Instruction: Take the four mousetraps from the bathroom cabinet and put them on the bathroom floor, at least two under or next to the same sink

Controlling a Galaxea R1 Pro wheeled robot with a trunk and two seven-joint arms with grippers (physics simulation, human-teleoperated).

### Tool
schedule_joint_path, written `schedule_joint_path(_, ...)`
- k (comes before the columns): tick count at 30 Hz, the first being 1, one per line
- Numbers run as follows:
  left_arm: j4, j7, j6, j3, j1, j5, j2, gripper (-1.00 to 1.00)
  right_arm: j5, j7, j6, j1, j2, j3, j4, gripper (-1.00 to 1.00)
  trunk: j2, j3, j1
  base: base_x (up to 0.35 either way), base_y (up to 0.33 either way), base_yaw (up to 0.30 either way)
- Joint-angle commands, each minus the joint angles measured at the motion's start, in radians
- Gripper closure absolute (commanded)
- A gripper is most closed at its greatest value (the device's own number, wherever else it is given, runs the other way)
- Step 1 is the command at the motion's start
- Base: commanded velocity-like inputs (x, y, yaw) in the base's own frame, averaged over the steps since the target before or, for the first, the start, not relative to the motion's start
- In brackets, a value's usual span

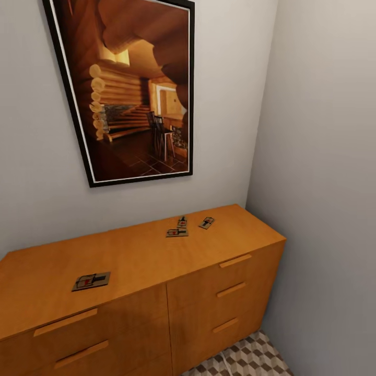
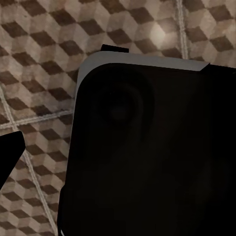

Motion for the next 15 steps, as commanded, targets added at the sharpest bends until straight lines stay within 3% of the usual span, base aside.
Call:
schedule_joint_path(1, 0.000, 0.000, -0.002, 0.000, 0.000, 0.006, 0.000, -1.00, 0.000, 0.000, -0.003, 0.000, 0.000, 0.000, 0.000, -1.00, 0.000, -0.001, 0.000, 0.000, 0.000, 0.000)
schedule_joint_path(15, 0.000, 0.000, -0.002, 0.000, 0.000, 0.006, 0.001, -1.00, -0.003, 0.000, -0.005, 0.000, 0.002, -0.001, 0.000, -1.00, 0.000, -0.001, 0.000, 0.000, 0.000, 0.000)
